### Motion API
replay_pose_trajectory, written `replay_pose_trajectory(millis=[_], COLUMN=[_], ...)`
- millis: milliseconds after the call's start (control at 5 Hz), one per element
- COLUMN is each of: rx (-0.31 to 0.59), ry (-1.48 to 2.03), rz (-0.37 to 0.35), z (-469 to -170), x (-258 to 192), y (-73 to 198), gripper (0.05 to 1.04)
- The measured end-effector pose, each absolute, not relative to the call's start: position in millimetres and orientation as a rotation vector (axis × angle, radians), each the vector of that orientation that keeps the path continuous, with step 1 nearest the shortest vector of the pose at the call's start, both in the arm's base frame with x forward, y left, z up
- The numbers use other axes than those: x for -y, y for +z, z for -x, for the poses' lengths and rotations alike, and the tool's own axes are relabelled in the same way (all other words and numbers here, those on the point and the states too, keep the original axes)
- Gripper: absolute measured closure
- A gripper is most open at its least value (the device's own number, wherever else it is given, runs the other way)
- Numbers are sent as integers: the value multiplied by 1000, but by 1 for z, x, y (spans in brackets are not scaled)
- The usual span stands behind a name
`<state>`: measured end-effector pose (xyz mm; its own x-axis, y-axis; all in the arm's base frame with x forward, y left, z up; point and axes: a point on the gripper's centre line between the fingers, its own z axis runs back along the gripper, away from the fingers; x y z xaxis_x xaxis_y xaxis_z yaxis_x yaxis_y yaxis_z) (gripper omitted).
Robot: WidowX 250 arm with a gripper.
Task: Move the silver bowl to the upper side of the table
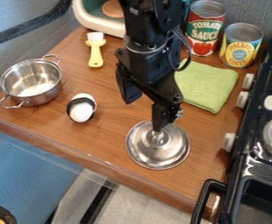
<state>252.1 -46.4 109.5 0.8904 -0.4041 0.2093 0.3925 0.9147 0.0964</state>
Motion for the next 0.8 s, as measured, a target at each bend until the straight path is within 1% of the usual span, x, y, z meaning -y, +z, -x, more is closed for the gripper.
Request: replay_pose_trajectory(millis=[200, 400, 600, 800], rx=[214, 227, 234, 227], ry=[-412, -294, -216, -104], rz=[-47, -47, -65, -61], z=[-251, -261, -272, -273], x=[46, 13, -16, -53], y=[106, 109, 113, 110], gripper=[84, 84, 84, 84])
